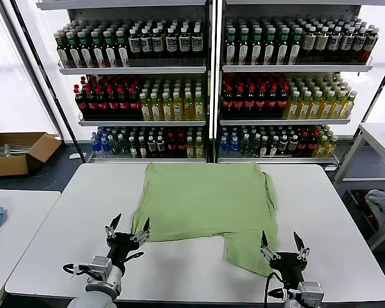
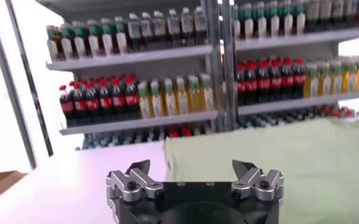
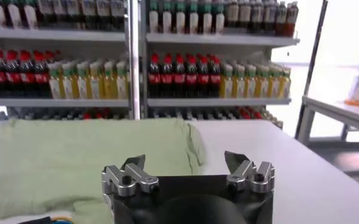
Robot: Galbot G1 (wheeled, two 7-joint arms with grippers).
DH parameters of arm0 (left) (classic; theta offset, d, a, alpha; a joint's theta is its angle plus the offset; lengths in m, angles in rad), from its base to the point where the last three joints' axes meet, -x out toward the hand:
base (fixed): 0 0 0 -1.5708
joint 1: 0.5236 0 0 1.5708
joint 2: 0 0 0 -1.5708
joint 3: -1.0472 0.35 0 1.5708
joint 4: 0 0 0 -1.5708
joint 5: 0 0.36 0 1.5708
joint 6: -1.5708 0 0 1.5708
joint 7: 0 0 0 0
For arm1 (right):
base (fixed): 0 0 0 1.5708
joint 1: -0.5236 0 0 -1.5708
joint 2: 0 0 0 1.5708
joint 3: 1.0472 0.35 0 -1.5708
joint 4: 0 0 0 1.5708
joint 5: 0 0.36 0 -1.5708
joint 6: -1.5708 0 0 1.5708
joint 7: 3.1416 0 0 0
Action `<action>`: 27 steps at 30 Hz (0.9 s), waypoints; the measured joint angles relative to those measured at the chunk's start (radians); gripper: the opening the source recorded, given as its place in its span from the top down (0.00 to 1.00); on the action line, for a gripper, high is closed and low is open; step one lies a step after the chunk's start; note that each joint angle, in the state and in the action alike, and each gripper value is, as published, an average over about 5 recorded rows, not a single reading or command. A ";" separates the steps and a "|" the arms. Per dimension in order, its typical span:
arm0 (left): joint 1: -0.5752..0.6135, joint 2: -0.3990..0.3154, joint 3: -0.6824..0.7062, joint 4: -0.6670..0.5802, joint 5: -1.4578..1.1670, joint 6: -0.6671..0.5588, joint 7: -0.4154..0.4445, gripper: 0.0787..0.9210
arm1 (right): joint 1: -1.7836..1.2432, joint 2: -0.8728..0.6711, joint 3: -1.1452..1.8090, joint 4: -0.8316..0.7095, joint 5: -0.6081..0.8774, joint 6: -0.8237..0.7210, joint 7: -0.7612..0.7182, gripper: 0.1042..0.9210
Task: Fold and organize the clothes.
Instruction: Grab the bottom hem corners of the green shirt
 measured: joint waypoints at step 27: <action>-0.048 0.030 0.005 0.135 -0.036 0.080 0.002 0.12 | 0.013 0.102 -0.088 -0.068 -0.018 -0.044 0.089 0.12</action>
